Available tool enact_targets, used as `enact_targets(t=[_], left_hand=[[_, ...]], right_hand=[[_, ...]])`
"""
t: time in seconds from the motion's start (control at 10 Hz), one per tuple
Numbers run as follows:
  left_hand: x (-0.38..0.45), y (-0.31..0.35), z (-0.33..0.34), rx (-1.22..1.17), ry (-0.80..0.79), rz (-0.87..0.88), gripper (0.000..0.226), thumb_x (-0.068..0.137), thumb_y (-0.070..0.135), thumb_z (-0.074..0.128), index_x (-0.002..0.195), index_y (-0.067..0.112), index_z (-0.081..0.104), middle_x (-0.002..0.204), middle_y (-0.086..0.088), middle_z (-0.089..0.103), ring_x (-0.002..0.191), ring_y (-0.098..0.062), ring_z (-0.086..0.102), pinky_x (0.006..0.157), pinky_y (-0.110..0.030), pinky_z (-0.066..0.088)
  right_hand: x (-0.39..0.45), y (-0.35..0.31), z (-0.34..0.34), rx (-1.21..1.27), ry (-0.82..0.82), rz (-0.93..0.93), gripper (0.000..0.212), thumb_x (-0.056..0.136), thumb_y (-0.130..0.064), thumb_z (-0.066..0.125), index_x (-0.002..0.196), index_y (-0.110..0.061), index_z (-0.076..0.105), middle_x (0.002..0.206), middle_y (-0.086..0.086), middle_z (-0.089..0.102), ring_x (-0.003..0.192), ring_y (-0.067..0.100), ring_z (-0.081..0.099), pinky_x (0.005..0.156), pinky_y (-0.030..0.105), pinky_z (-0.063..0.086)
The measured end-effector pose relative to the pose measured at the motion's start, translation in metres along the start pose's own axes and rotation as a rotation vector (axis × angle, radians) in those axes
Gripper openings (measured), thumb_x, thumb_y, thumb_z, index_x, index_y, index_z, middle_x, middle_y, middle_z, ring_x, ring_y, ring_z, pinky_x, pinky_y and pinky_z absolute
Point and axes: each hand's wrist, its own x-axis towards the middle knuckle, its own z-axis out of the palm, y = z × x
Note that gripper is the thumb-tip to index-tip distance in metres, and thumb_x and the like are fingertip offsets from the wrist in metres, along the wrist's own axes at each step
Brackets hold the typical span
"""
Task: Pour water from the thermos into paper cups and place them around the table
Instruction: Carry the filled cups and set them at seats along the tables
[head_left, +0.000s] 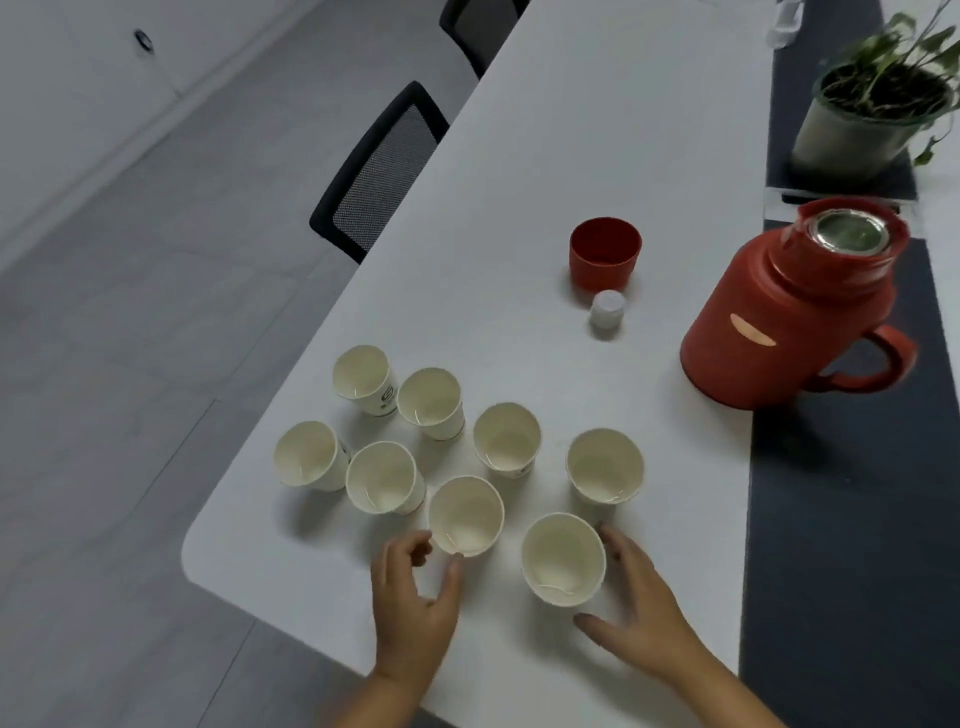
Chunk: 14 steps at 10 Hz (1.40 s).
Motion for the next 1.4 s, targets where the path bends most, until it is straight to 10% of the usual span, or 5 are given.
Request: enact_targets(t=[0.2,0.7,0.9,1.1,1.4], left_hand=[[0.002,-0.016,0.015,-0.131,-0.271,-0.414,0.075,0.064,0.003,0.079,0.127,0.009,0.039,0.114,0.002,0.043,0.107,-0.015,0.046,0.090,-0.020,0.035],[-0.002,-0.010,0.020,-0.178,-0.513,-0.240,0.067,0.056,-0.002,0.082,0.105,0.020,0.042,0.090,0.016,0.051,0.093,-0.014,0.049,0.077,-0.016,0.032],[-0.073,0.036,0.039,-0.142,-0.846,-0.123,0.065,0.056,0.001,0.082,0.100,0.024,0.040,0.087,0.022,0.044,0.087,-0.009,0.046,0.076,-0.016,0.031],[-0.165,0.065,0.073,0.009,-1.189,-0.011,0.066,0.040,0.040,0.087,0.096,0.033,0.054,0.091,0.006,0.066,0.087,-0.016,0.066,0.074,-0.028,0.053],[-0.354,0.146,0.125,-0.114,-1.431,0.157,0.060,0.045,0.009,0.081,0.092,0.032,0.053,0.089,0.014,0.063,0.084,-0.009,0.062,0.066,-0.010,0.043]], right_hand=[[0.015,-0.026,0.030,0.120,0.173,0.084,0.074,0.035,-0.045,0.068,0.100,-0.046,0.033,0.106,-0.032,0.042,0.094,-0.006,0.048,0.074,0.002,0.037],[-0.060,-0.029,0.047,0.380,0.677,0.251,0.071,0.035,-0.026,0.078,0.094,-0.036,0.040,0.099,-0.020,0.051,0.088,-0.025,0.048,0.073,0.000,0.038],[-0.155,-0.011,0.047,0.460,1.000,0.301,0.088,0.020,-0.075,0.072,0.099,-0.045,0.047,0.095,-0.031,0.062,0.094,-0.021,0.051,0.075,-0.001,0.039],[-0.263,0.005,0.044,0.480,1.270,0.285,0.068,0.040,-0.068,0.074,0.102,-0.063,0.046,0.104,-0.039,0.057,0.097,-0.015,0.055,0.079,0.000,0.040],[-0.447,0.067,0.047,0.461,1.672,0.443,0.088,0.030,-0.021,0.087,0.098,-0.063,0.049,0.090,-0.041,0.060,0.084,-0.017,0.057,0.070,0.000,0.042]])
